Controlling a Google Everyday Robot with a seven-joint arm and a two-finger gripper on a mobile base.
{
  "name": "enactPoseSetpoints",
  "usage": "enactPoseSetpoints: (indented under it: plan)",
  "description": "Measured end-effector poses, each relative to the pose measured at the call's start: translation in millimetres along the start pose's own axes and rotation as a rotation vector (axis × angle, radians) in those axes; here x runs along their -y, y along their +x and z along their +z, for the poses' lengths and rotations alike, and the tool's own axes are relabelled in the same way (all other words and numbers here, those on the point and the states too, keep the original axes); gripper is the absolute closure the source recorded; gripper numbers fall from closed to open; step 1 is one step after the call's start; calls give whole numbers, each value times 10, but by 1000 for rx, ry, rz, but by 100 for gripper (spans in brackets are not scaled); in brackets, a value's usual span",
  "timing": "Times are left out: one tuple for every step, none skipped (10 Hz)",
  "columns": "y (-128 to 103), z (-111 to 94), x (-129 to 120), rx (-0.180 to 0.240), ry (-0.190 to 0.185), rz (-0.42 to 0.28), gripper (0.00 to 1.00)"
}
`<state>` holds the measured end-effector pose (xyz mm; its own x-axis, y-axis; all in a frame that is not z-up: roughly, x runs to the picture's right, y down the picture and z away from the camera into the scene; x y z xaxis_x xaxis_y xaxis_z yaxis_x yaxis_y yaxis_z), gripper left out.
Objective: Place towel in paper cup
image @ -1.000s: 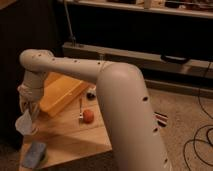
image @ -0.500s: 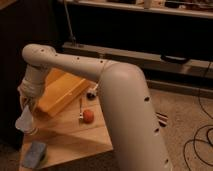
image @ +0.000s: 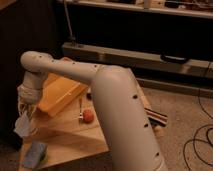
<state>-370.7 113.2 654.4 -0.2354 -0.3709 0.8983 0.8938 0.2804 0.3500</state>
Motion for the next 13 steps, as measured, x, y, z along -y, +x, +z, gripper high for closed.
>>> enactPoseSetpoints:
  plan:
    - [-22,36,30,10,3,-13,100]
    - [-36,79,73,18,9,-26,100]
    - [-27,107,94,23,16,-33,100]
    - [-11,140,105,29,21,-37,100]
    - [6,169,112,31,21,-39,100]
    - [36,229,121,27,14,-45,100]
    - [56,279,123,18,10,-55,100]
    - [87,325,107,3,4,-65,100]
    - [107,357,89,-7,-2,-73,100]
    - [132,423,87,-12,-18,-81,100]
    - [160,485,99,-12,-28,-83,100]
    - [184,511,100,-12,-33,-77,100]
    - [215,521,89,-11,-40,-63,100]
